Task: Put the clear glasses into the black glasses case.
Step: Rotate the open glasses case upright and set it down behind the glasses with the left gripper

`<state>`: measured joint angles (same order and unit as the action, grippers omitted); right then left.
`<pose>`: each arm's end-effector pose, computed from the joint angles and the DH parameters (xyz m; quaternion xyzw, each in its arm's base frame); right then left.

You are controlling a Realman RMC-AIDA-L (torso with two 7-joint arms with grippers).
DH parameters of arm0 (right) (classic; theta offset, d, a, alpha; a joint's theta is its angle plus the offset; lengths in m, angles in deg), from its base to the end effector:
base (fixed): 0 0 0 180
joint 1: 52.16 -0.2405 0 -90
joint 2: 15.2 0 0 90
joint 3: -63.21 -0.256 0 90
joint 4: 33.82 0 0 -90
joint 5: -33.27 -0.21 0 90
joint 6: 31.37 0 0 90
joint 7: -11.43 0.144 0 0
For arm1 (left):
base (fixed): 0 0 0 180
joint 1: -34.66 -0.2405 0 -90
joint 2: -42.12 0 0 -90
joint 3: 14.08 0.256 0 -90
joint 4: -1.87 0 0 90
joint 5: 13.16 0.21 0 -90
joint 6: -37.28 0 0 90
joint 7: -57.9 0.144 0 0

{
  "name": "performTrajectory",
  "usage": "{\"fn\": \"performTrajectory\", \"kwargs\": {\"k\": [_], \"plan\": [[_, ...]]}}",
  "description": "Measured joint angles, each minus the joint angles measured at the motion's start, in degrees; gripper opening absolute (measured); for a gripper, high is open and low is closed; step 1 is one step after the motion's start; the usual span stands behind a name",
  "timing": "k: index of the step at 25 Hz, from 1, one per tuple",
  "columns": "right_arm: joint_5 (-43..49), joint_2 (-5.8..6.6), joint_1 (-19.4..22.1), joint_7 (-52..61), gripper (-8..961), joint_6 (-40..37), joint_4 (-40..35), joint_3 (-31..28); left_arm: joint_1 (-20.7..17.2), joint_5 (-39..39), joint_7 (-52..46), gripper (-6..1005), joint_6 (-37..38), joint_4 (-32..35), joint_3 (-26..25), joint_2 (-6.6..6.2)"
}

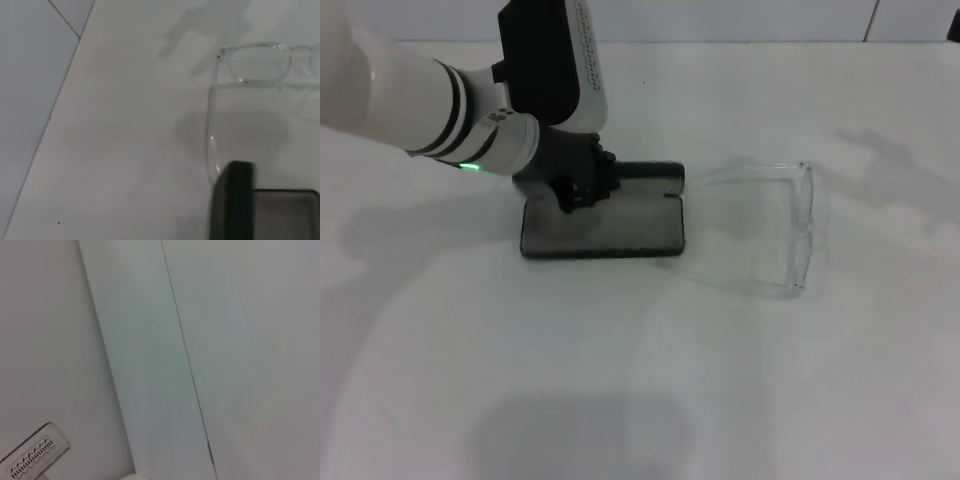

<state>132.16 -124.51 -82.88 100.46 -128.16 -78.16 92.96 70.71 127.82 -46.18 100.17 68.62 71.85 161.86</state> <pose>0.2488 0.3593 0.1365 -0.8814 0.1881 0.3642 0.2346 -0.1652 0.3912 -0.0426 -0.9682 0.0551 0.1372 0.2019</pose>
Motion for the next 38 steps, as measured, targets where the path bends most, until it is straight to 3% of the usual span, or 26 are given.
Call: {"fn": "performTrajectory", "kwargs": {"k": [2, 8, 18, 32, 38], "plan": [[-0.43, 0.34, 0.00, -0.62, 712, -0.05, 1.05, 0.00, -0.07, 0.00, -0.35, 334, 0.04, 0.21, 0.03, 0.02], [-1.09, 0.49, 1.03, -1.77, 711, -0.03, 1.46, -0.04, -0.14, 0.36, -3.68, 199, 0.09, 1.93, 4.18, 0.10], [-3.22, 0.63, 4.33, -2.55, 711, -0.43, 1.45, -0.06, -2.07, 0.70, -6.61, 197, -1.26, 8.33, 13.66, 0.38], [-5.28, 0.59, 7.03, -3.93, 710, -2.04, 2.01, -0.84, 0.03, 3.88, -17.12, 210, -5.70, 9.03, 23.27, 0.49], [-5.30, 0.65, 7.22, -4.17, 709, -2.43, 2.11, -0.83, -0.21, 6.43, -18.71, 216, -7.99, 8.99, 24.52, 0.46]]}}
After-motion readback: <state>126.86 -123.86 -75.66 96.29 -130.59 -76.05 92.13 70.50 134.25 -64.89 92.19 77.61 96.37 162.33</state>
